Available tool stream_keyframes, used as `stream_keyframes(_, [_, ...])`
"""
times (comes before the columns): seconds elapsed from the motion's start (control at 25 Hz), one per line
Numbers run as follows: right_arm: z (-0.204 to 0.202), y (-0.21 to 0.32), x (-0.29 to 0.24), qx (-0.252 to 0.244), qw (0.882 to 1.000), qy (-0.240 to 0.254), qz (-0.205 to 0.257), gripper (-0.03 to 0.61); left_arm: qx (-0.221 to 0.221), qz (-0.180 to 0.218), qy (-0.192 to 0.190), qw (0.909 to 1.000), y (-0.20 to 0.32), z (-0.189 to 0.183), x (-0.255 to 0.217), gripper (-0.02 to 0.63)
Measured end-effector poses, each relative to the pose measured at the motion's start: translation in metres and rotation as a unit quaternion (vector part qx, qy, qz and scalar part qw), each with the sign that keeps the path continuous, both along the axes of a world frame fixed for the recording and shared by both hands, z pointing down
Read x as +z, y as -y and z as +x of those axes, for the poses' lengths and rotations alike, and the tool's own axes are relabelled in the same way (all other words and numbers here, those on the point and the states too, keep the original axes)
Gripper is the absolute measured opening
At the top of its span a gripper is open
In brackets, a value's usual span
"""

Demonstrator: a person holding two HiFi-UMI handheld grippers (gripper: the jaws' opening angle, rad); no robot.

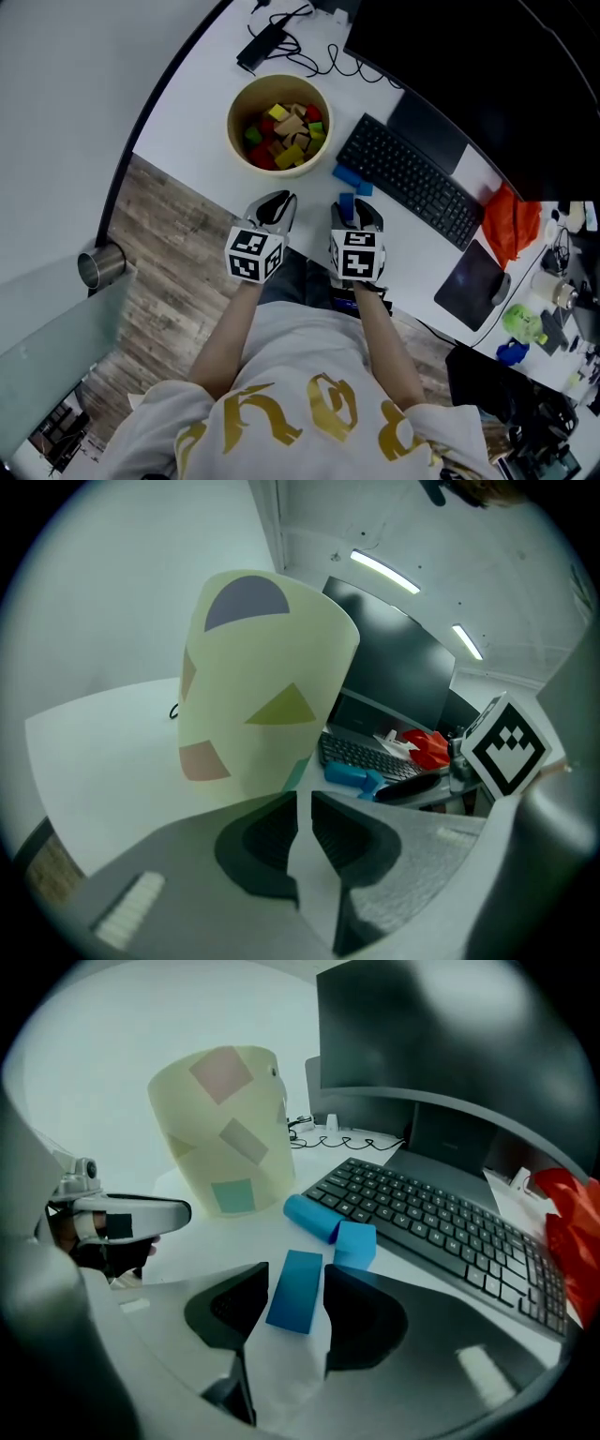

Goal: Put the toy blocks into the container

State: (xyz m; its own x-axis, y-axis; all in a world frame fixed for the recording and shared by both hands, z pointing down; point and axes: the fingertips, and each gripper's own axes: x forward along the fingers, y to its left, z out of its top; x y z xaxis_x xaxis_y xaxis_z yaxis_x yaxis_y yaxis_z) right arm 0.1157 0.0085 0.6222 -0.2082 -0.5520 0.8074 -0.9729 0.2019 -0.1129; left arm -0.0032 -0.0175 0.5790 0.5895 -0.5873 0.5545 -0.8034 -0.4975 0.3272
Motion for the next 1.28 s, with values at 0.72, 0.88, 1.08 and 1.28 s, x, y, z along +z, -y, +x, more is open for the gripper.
stream_keyframes(0.72, [0.001, -0.001, -0.003, 0.003, 1.000, 0.023, 0.006, 0.173, -0.010, 0.024, -0.003, 0.9997, 0.002, -0.010, -0.008, 0.013])
stream_keyframes(0.88, [-0.003, 0.000, -0.015, 0.007, 0.997, 0.070, 0.021, 0.173, -0.009, 0.029, 0.000, 0.9995, 0.002, -0.009, -0.014, 0.012])
stream_keyframes(1.08, [-0.005, 0.005, -0.030, 0.008, 0.995, 0.092, 0.037, 0.173, -0.011, 0.037, 0.004, 0.9993, 0.002, -0.011, -0.021, 0.010])
stream_keyframes(1.28, [-0.001, 0.012, -0.048, 0.008, 0.993, 0.101, 0.060, 0.173, -0.020, 0.050, 0.000, 0.9985, 0.002, -0.011, -0.034, 0.010])
